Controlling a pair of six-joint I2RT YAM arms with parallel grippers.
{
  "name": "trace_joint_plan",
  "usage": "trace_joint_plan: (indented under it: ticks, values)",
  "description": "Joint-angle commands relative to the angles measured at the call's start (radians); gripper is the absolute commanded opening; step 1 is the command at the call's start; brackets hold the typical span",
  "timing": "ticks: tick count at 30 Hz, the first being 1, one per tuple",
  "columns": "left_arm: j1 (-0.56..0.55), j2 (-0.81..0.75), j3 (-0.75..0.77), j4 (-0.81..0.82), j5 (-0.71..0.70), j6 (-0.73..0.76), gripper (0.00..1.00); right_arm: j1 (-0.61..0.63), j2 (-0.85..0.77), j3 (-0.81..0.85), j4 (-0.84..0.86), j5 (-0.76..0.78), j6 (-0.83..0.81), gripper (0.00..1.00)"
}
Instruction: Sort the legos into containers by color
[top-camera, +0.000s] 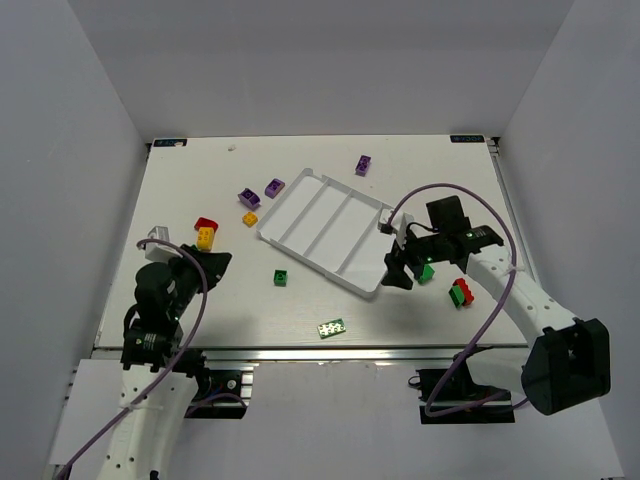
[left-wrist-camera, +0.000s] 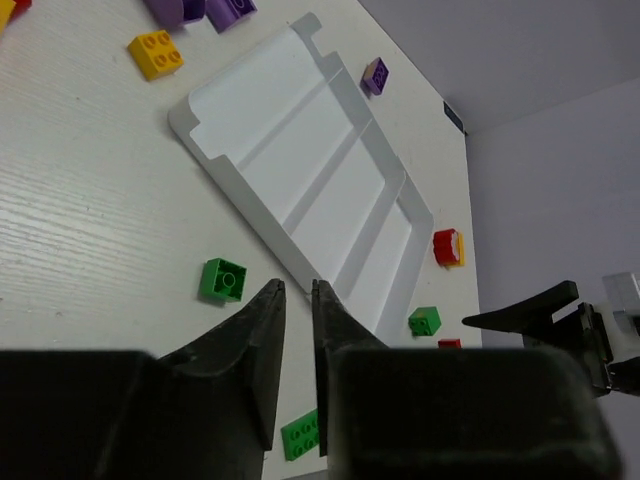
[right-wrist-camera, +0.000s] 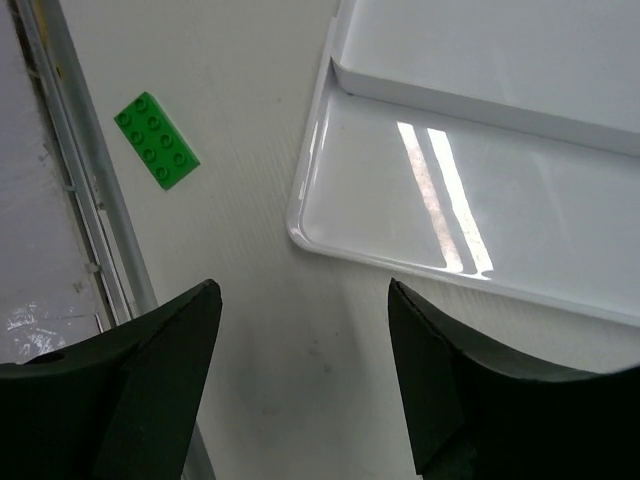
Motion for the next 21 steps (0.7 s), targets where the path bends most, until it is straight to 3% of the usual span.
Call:
trace_joint_plan:
  ticks: [1, 3, 4, 8, 13, 18, 21]
  values:
    - [0.005, 0.033, -0.001, 0.028, 0.086, 0.04, 0.31, 0.004, -0.055, 0.02, -0.064, 0.07, 0.01, 0.73]
    - [0.003, 0.053, 0.0, 0.018, 0.112, 0.062, 0.47, 0.004, -0.072, 0.029, -0.1, 0.107, 0.024, 0.75]
    - [0.003, 0.059, 0.006, 0.012, 0.123, 0.08, 0.62, 0.004, -0.072, 0.035, -0.116, 0.127, 0.033, 0.75]
    - [0.005, 0.088, 0.007, 0.018, 0.197, 0.143, 0.84, -0.004, -0.059, 0.066, -0.192, 0.181, 0.047, 0.81]
    - [0.005, 0.076, 0.02, 0.013, 0.244, 0.139, 0.92, -0.013, 0.028, 0.162, -0.211, 0.329, 0.163, 0.87]
    - [0.003, 0.078, 0.02, 0.077, 0.224, 0.105, 0.94, -0.068, 0.094, 0.191, -0.075, 0.357, 0.374, 0.81]
    - [0.003, 0.102, -0.004, 0.129, 0.206, 0.099, 0.94, -0.073, 0.105, 0.204, -0.045, 0.382, 0.377, 0.76]
